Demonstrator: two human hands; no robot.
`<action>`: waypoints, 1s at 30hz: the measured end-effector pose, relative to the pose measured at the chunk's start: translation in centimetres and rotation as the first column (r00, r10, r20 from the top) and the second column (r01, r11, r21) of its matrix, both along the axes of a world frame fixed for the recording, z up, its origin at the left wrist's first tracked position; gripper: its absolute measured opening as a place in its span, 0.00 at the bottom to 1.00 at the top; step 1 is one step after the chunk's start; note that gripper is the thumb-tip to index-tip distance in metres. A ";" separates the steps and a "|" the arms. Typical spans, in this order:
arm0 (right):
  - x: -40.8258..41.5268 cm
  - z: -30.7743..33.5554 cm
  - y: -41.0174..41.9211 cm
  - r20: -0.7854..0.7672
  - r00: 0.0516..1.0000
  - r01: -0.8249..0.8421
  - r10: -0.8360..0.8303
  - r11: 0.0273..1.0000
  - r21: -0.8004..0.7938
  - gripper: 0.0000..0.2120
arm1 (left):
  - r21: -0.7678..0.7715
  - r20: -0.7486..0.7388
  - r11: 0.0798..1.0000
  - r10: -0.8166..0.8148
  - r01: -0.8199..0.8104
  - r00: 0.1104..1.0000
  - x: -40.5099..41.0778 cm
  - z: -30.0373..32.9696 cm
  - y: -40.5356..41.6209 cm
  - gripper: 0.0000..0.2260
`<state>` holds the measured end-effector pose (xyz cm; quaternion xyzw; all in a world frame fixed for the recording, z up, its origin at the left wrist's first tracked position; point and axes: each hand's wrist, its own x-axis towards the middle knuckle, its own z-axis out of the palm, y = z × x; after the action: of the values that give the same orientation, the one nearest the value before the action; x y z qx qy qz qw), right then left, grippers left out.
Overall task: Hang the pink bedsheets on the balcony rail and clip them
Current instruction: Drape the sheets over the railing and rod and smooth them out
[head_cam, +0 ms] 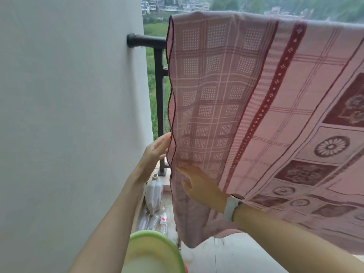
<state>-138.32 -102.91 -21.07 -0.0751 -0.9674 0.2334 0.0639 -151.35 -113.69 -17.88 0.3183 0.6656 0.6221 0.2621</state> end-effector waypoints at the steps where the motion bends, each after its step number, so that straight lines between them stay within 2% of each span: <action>1: 0.2 0.6 0.2 -0.043 0.999 -0.002 0.002 1.000 0.006 0.22 | 0.020 -0.039 1.000 0.015 -0.014 0.999 0.0 0.8 0.5 0.28; 3: 0.3 2.1 1.1 -0.175 0.985 0.004 0.003 0.999 0.038 0.19 | 0.068 -0.124 0.986 0.162 -0.155 0.979 0.2 2.6 1.9 0.29; 5: 0.5 4.1 2.0 -0.295 0.956 0.041 -0.012 0.995 0.093 0.18 | 0.147 -0.219 0.946 0.316 -0.289 0.923 0.6 3.9 3.2 0.24; 6: 0.6 5.4 2.5 -0.360 0.933 0.060 -0.008 0.989 0.133 0.18 | 0.175 -0.238 0.920 0.385 -0.351 0.891 0.6 4.0 3.6 0.25; 8: 0.9 8.4 3.7 -0.509 0.859 0.094 0.051 0.962 0.255 0.18 | 0.166 -0.188 0.886 0.459 -0.433 0.868 0.7 4.2 3.7 0.24; 11: 1.2 13.8 5.5 -0.699 0.690 0.161 0.185 0.903 0.399 0.16 | 0.202 -0.051 0.919 0.355 -0.339 0.933 1.1 6.8 3.3 0.17; 13: 1.0 17.5 6.6 -0.765 0.597 0.232 0.240 0.862 0.451 0.15 | 0.279 -0.064 0.929 0.270 -0.243 0.961 1.2 10.3 3.8 0.21; 15: 0.8 20.4 8.1 -0.783 0.584 0.329 0.214 0.819 0.469 0.17 | 0.372 -0.083 0.889 0.317 -0.266 0.945 1.4 14.5 5.0 0.20; 19: 1.0 23.0 10.4 -0.722 0.679 0.403 0.134 0.754 0.519 0.21 | 0.483 0.077 0.724 0.526 -0.493 0.847 1.2 20.5 7.1 0.03; 21: 1.6 23.5 11.1 -0.686 0.708 0.389 0.168 0.718 0.578 0.20 | 0.481 0.018 0.632 0.686 -0.608 0.728 1.0 21.6 7.6 0.05; 22: 2.0 23.7 11.5 -0.685 0.707 0.392 0.175 0.709 0.586 0.20 | 0.465 -0.034 0.570 0.776 -0.677 0.630 1.2 21.7 7.8 0.05; 24: 3.1 24.0 12.7 -0.701 0.694 0.414 0.164 0.706 0.575 0.20 | 0.428 -0.194 0.444 0.896 -0.787 0.400 2.3 22.3 8.2 0.09; 25: 3.7 24.1 13.4 -0.706 0.690 0.420 0.161 0.705 0.572 0.19 | 0.453 -0.373 0.409 0.894 -0.792 0.248 2.9 22.5 8.5 0.12; 26: 4.3 24.1 14.3 -0.704 0.690 0.418 0.167 0.703 0.576 0.19 | 0.510 -0.570 0.422 0.819 -0.749 0.074 3.6 22.7 9.0 0.14; 27: 4.9 24.0 15.1 -0.698 0.692 0.408 0.183 0.698 0.588 0.19 | 0.552 -0.711 0.487 0.699 -0.677 -0.076 4.4 22.8 9.8 0.14; 28: 5.6 23.9 15.9 -0.692 0.693 0.400 0.205 0.689 0.604 0.19 | 0.542 -0.801 0.588 0.578 -0.600 -0.156 5.3 22.9 10.8 0.14; 29: 6.4 23.8 16.8 -0.689 0.690 0.399 0.223 0.676 0.619 0.20 | 0.491 -0.860 0.684 0.481 -0.540 -0.173 6.4 23.0 12.2 0.14; 30: 7.3 23.7 17.8 -0.691 0.686 0.409 0.229 0.663 0.626 0.20 | 0.420 -0.904 0.761 0.401 -0.495 -0.150 7.6 23.0 13.6 0.15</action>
<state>-131.04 -85.12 2.66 0.0029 -0.8620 -0.1752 0.4756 -143.72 -100.12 5.11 0.3895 0.7415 0.2570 -0.4821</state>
